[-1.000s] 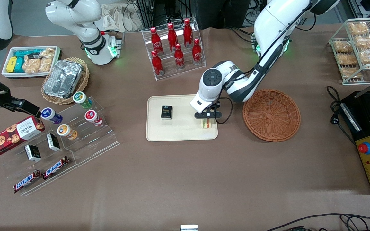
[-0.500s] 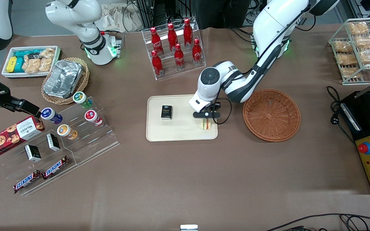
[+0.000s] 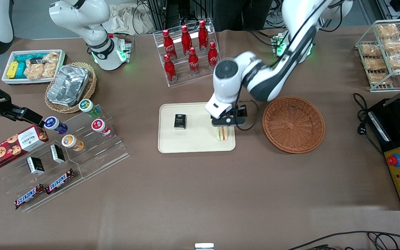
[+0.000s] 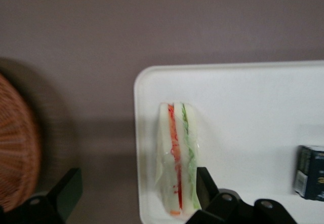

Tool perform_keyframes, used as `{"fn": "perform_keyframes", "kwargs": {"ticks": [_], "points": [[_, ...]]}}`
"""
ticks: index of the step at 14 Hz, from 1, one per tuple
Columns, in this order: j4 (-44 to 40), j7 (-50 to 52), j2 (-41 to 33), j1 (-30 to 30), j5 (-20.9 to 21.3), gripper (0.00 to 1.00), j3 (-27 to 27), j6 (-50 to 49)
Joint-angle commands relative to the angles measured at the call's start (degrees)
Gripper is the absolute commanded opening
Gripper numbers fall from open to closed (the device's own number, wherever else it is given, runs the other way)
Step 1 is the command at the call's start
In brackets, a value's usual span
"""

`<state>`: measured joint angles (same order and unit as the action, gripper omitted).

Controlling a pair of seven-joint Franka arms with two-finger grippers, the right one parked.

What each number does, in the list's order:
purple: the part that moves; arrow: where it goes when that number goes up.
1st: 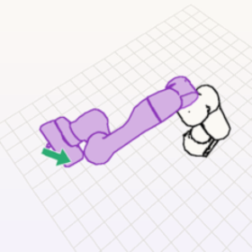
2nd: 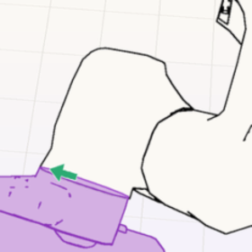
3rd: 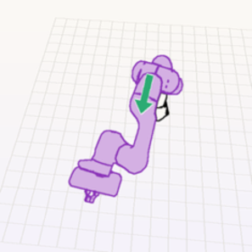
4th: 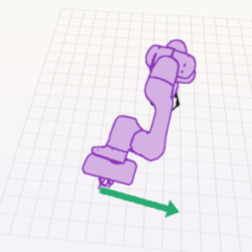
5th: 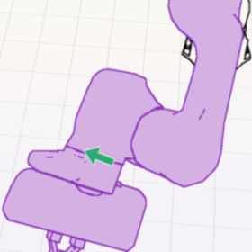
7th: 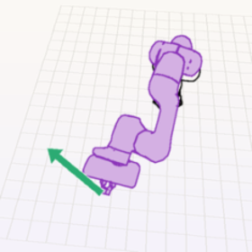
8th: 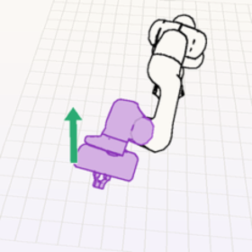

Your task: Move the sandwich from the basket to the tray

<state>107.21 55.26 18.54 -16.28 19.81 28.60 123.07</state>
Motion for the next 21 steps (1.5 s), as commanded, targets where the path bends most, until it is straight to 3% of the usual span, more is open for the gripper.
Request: {"fn": "perform_keyframes", "kwargs": {"ticks": [1,4,6,8,12,14,16,21], "points": [[1.6,0.2,-8.5,2.6,1.4,1.0,0.1,-3.0],[1.5,-4.2,-16.1,8.5,-0.1,1.0,0.4,-7.0],[0.7,-11.3,-19.8,12.3,-6.5,1.0,0.3,-8.5],[0.5,-18.7,-22.4,16.0,-10.2,1.0,0.3,-12.2],[0.5,-29.3,-26.5,22.0,-12.3,1.0,0.3,-18.7],[0.5,-36.9,-28.0,22.0,-14.5,1.0,-2.9,-21.7],[0.6,-38.7,-28.6,18.1,-17.1,1.0,-10.9,-21.9],[-0.1,-50.2,-26.9,15.8,-18.4,1.0,-17.7,-21.6]]}}
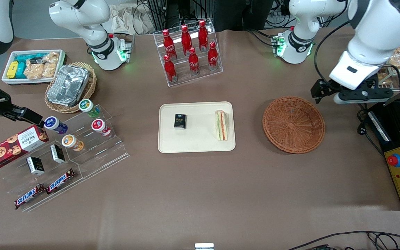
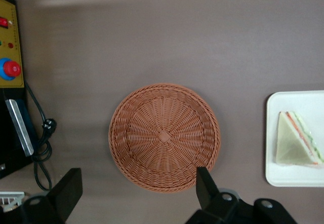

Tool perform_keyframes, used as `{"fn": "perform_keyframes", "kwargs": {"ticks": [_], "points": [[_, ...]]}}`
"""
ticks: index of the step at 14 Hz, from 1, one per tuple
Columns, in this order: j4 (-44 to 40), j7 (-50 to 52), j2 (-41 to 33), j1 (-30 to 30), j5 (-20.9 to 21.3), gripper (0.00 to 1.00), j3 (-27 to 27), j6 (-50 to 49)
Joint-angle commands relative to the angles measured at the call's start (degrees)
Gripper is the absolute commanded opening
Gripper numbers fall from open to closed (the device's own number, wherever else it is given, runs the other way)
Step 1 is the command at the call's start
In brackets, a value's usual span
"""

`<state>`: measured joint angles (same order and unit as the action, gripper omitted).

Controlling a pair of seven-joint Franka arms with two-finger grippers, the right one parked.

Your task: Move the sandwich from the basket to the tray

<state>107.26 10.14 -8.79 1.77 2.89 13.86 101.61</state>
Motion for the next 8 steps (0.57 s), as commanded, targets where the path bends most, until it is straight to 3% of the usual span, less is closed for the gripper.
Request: {"fn": "perform_keyframes", "kwargs": {"ticks": [1,8], "points": [[-2.3,-8.1,1.8,-2.7,-2.0,1.0,-3.9,-0.2],[-14.4,-10.9,12.4,-4.2,-3.1,1.0,-5.9,0.1]]}}
